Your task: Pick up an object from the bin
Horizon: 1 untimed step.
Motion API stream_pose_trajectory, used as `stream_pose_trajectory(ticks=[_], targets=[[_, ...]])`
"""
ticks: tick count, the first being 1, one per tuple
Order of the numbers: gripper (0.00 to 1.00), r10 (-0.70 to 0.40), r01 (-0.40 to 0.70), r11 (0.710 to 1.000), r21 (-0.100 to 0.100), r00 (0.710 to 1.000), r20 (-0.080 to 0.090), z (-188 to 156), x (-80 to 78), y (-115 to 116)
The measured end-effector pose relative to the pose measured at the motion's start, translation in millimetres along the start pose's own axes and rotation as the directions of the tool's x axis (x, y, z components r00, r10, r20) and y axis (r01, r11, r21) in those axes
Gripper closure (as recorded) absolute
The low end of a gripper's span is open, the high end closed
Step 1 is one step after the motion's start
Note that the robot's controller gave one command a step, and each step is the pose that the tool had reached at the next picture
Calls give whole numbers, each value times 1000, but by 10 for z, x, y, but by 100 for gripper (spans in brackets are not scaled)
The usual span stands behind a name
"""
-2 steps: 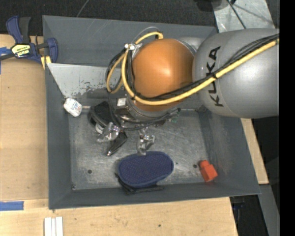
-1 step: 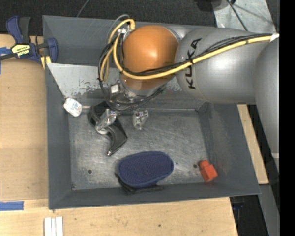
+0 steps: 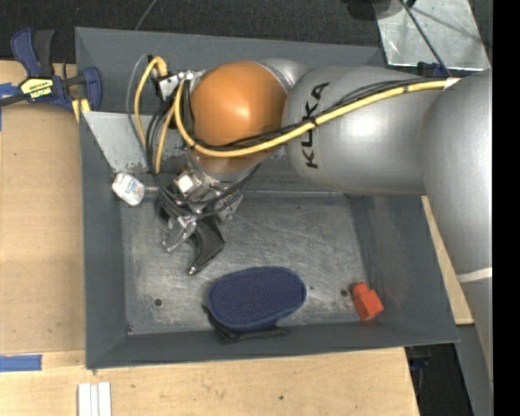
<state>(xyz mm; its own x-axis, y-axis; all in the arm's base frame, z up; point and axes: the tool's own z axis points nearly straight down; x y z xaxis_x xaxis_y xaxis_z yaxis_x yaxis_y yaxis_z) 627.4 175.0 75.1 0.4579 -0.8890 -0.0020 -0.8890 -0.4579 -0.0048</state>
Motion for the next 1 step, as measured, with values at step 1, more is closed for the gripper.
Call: stream_pose_trajectory(ticks=[1], targets=[[100,1,-1,1000,-3,1000,1,-15,-4,-1]])
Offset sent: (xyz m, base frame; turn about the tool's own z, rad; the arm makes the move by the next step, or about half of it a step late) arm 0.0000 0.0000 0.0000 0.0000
